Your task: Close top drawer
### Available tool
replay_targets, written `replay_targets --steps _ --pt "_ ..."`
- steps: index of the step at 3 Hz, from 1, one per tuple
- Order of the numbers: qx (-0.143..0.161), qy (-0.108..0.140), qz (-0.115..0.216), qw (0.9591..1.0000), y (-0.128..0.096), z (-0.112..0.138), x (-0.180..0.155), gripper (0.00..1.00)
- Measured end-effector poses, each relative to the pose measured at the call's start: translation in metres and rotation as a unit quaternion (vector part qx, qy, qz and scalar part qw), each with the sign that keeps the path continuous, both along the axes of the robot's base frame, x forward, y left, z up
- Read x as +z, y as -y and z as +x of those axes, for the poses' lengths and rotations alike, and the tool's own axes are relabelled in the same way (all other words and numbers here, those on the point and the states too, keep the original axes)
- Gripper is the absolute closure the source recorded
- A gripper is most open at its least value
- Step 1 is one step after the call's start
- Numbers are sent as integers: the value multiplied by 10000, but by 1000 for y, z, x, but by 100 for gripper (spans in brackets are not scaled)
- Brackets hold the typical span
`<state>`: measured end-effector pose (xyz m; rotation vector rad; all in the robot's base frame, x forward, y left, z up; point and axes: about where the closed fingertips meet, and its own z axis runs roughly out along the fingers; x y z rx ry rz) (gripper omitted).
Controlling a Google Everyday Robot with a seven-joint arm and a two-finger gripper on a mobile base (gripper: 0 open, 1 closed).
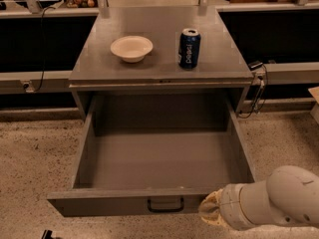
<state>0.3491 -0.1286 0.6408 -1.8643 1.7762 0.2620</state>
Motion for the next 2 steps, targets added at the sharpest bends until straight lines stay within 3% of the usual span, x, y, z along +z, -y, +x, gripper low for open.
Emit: replay_targets --steps 2 --pt "-56 -205 -249 9995 1 17 -31 100"
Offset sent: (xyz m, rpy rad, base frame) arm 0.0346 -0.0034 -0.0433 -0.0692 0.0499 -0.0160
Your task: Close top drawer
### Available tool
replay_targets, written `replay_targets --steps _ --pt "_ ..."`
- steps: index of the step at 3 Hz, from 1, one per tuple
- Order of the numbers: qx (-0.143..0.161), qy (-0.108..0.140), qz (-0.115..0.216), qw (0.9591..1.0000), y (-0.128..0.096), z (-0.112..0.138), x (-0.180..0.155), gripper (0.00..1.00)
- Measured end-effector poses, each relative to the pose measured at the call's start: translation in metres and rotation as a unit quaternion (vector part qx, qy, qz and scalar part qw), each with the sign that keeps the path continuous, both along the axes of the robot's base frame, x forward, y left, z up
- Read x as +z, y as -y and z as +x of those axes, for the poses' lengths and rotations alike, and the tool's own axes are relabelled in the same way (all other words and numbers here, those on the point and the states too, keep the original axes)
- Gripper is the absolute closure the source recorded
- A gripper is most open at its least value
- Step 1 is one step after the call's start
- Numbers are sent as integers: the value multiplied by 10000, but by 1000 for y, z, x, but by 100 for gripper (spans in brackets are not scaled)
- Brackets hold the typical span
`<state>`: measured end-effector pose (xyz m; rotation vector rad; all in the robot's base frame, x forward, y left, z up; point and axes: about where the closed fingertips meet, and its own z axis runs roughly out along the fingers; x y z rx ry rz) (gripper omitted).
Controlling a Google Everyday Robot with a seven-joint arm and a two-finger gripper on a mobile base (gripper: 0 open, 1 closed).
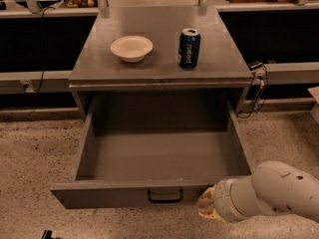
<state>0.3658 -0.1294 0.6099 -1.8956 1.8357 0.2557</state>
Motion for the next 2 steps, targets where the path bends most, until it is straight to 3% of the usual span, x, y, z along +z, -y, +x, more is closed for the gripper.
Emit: replay_targets --steps 1,2 --pt "-3 -26 -22 10000 3 9 -1 100" --pt "-46 184 41 9998 11 40 11 100"
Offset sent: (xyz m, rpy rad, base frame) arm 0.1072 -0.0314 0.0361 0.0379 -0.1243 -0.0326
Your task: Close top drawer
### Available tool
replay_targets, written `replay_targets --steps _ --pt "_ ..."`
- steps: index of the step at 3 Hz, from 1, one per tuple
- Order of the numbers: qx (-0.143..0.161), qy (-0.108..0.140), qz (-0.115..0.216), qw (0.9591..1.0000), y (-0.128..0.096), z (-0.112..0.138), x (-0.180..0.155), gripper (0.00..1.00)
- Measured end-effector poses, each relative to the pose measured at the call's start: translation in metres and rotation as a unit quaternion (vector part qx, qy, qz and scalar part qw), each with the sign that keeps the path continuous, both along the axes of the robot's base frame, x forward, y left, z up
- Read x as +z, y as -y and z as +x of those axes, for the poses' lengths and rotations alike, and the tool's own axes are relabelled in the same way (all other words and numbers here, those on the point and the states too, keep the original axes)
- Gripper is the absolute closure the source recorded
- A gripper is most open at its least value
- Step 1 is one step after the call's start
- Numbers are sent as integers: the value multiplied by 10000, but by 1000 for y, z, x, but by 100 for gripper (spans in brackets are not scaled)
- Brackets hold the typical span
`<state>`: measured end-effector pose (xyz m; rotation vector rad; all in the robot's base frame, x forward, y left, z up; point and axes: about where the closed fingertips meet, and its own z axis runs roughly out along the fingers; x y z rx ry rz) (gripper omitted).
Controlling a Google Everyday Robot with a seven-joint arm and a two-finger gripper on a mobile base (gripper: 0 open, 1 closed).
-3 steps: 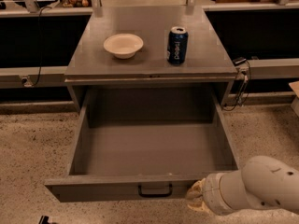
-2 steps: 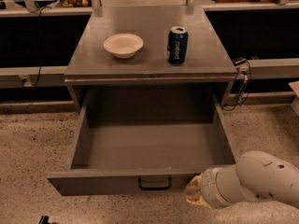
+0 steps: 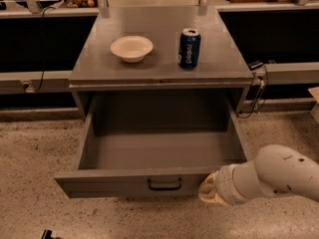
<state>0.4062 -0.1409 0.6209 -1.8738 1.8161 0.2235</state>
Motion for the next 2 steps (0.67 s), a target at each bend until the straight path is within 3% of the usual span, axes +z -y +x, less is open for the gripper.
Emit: replay_targets --steps 2 --pt "-49 146 -59 9999 2 24 4 100"
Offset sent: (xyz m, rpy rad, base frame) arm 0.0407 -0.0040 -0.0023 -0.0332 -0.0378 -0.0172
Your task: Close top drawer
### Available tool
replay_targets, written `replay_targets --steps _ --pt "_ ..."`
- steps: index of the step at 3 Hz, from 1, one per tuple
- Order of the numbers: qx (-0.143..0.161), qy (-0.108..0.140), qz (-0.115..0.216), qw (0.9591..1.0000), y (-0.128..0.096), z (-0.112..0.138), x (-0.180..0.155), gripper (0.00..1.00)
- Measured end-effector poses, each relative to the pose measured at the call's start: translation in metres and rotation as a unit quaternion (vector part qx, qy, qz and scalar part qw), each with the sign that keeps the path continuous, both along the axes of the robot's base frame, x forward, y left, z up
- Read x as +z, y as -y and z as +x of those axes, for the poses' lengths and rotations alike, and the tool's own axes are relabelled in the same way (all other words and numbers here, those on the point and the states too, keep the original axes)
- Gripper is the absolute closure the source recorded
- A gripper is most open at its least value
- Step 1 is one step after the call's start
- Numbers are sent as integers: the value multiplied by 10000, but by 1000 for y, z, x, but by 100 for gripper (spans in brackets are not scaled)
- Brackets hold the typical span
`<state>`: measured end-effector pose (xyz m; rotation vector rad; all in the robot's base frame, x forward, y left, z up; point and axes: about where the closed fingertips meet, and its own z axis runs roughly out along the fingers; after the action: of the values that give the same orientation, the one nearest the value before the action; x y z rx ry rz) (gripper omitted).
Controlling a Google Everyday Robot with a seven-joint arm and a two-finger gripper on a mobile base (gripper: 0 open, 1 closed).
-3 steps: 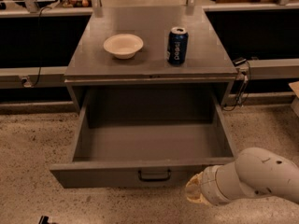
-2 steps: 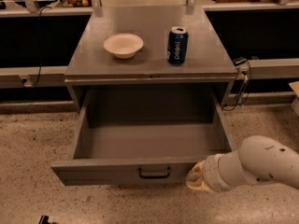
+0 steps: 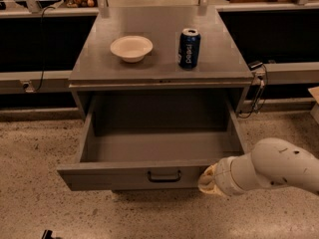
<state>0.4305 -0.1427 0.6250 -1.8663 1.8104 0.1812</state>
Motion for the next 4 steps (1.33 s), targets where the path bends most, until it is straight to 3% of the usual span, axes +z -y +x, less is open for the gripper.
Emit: replay_targets --steps 1,2,4 --pt "-29 -31 -63 10000 2 18 -8 100" --pt "-29 -31 -63 10000 2 18 -8 100" --pt "-50 253 -59 9996 1 113 13 100"
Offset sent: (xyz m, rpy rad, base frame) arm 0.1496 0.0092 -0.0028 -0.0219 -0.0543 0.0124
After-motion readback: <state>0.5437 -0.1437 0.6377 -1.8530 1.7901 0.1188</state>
